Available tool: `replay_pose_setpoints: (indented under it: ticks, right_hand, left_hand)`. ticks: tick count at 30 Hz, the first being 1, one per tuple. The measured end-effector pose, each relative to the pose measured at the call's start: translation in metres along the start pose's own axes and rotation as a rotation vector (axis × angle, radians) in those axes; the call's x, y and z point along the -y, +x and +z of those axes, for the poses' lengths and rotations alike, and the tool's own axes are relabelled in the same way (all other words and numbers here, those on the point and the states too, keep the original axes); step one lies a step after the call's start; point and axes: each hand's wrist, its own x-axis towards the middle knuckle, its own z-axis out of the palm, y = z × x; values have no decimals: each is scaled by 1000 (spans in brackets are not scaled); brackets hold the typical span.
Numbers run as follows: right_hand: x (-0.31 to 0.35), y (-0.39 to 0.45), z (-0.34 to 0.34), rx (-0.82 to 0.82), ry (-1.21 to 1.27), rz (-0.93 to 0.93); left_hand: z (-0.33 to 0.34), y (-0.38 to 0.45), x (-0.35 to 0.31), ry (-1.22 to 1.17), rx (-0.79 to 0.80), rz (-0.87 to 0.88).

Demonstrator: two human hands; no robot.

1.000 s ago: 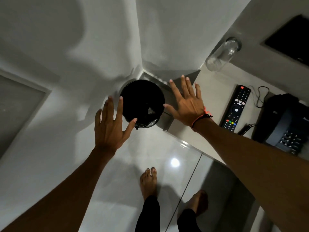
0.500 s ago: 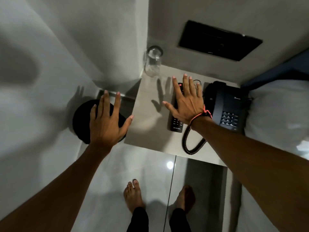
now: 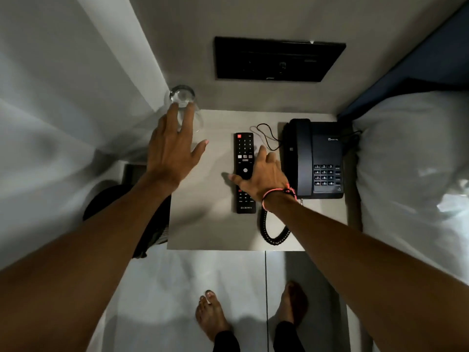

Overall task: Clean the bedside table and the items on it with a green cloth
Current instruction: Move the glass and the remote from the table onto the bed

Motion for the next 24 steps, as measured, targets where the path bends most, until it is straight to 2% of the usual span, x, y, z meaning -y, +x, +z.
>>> replay_pose_setpoints:
  ticks: [2,5,7,10,12,14,18,24]
  right_hand:
    - [4,3,12,-18,98,69]
    - [8,5,27,-64,139,115]
    - [7,7,36,-96,137,128]
    - [4,10,43,-136,134,127]
    - [3,12,46,-161,156,129]
    - [3,12,47,-176,177,132]
    - [0,10,45,-196,160,114]
    - [-3,-2,26,-164,201,144]
  left_hand:
    - [0,23,-1,55,-4,25]
    - [-3,47,-1,288,24,85]
    - [-6,60,-3,525,70,168]
    - [-14,78,-13,966,228,379]
    - [-18,86,-19,1139,286,507]
    - [-18,90,-25,1194,319,563]
    - [-15,91,-28,1225,397,558]
    - [-28,75,-18,1249,353,558]
